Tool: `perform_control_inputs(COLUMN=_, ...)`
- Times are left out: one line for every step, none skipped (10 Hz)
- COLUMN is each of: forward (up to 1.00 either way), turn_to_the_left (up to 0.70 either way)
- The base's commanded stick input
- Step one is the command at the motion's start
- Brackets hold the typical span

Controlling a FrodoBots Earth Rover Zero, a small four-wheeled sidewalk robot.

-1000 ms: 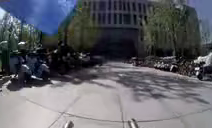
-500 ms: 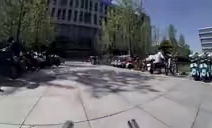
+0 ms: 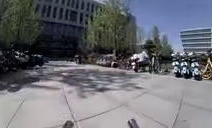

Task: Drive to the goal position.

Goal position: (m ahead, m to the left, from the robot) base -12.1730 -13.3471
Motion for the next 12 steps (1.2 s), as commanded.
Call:
perform_control_inputs(forward=0.0, turn_to_the_left=-1.0)
perform_control_inputs(forward=0.0, turn_to_the_left=-1.0)
perform_control_inputs(forward=0.0, turn_to_the_left=-1.0)
perform_control_inputs(forward=0.0, turn_to_the_left=-1.0)
perform_control_inputs(forward=0.0, turn_to_the_left=-1.0)
perform_control_inputs(forward=0.0, turn_to_the_left=-1.0)
perform_control_inputs(forward=0.0, turn_to_the_left=-1.0)
perform_control_inputs(forward=0.0, turn_to_the_left=-1.0)
perform_control_inputs(forward=0.0, turn_to_the_left=-1.0)
perform_control_inputs(forward=0.0, turn_to_the_left=-1.0)
perform_control_inputs(forward=0.0, turn_to_the_left=-1.0)
perform_control_inputs(forward=0.0, turn_to_the_left=-1.0)
